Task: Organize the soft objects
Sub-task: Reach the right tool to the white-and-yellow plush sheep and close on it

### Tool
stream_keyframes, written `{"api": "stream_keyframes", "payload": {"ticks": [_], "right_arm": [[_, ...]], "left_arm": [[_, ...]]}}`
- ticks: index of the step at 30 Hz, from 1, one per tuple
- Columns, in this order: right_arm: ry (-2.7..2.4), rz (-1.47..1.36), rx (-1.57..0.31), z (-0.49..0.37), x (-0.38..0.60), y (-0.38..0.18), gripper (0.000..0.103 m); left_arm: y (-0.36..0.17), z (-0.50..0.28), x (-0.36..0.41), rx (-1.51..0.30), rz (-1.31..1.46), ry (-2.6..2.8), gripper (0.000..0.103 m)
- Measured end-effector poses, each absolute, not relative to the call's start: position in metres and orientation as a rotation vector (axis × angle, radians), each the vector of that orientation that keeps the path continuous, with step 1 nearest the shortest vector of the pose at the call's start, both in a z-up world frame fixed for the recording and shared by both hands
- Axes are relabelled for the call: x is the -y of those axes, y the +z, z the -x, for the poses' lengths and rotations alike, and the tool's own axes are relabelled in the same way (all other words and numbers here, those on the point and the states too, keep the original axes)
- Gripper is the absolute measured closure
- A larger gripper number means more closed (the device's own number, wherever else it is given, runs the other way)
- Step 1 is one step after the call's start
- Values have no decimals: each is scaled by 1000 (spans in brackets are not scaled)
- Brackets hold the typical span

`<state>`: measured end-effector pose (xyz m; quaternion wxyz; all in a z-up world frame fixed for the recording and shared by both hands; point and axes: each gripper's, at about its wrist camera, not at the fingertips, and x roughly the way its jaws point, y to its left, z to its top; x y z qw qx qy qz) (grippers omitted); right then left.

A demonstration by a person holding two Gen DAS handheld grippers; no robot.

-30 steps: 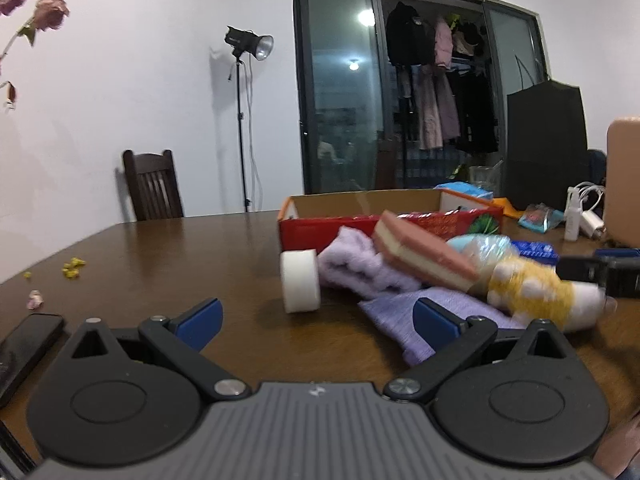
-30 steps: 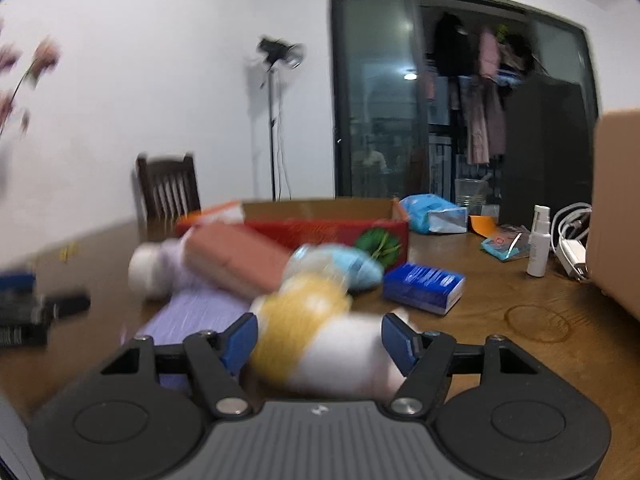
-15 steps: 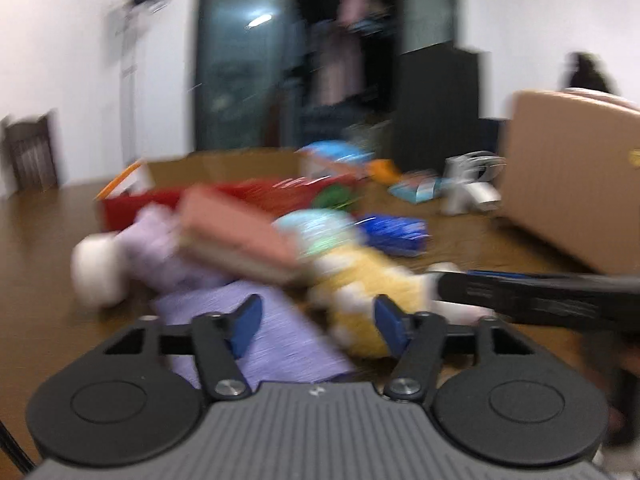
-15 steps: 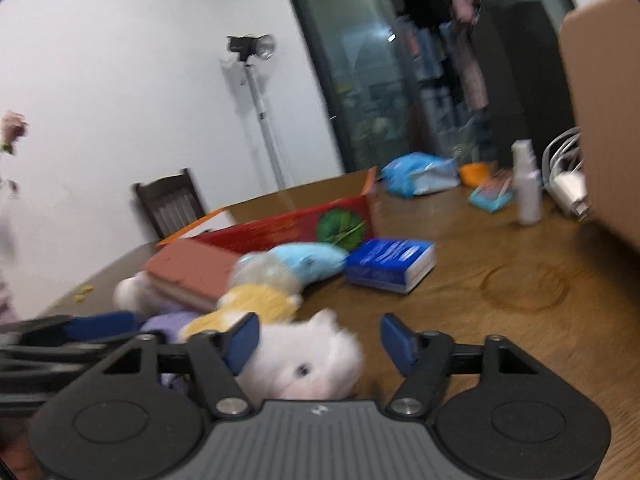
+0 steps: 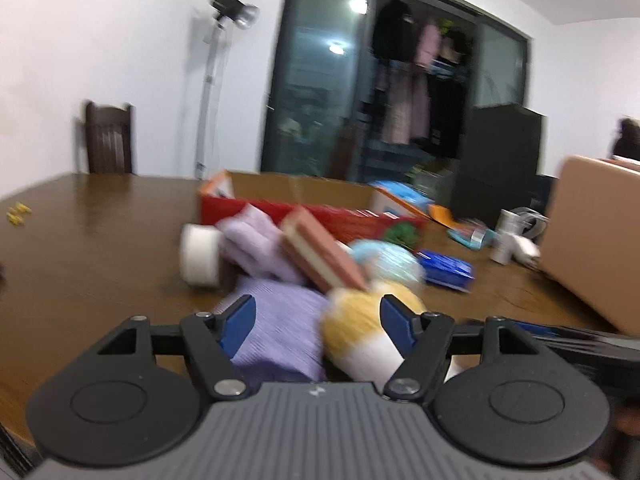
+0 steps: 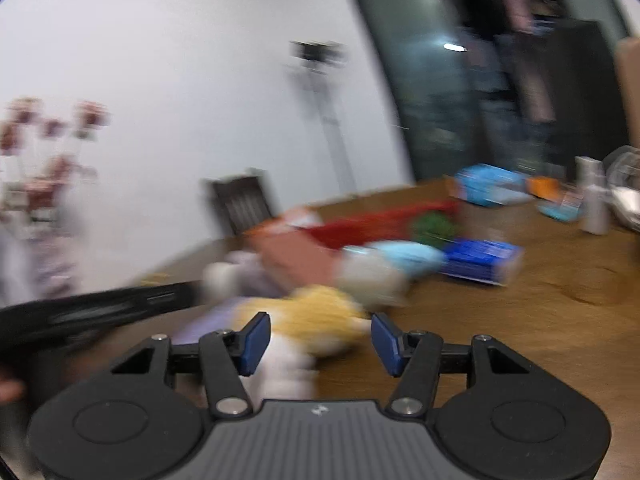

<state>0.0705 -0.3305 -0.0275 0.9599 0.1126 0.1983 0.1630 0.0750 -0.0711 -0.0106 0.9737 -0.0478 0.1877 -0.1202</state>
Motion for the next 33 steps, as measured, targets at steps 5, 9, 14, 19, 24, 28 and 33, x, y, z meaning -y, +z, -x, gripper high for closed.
{"api": "stream_keyframes", "payload": {"ticks": [5, 9, 14, 19, 24, 28, 33], "right_arm": [[466, -154, -458, -64, 296, -39, 48], [610, -179, -397, -52, 293, -26, 48], [475, -154, -355, -75, 303, -10, 40], [497, -204, -406, -118, 306, -11, 37], [500, -284, -499, -135, 306, -29, 48], [424, -304, -490, -100, 312, -28, 62], [380, -284, -437, -50, 312, -19, 61]], "left_arm": [[-15, -60, 73, -378, 52, -319, 29], [-19, -63, 38, -379, 74, -133, 29], [-17, -47, 15, -398, 160, -159, 24], [-21, -40, 37, -413, 144, -307, 24], [-33, -49, 59, -459, 83, -383, 42], [-31, -50, 44, -441, 145, -261, 48], [-24, -53, 24, -421, 230, -209, 44]]}}
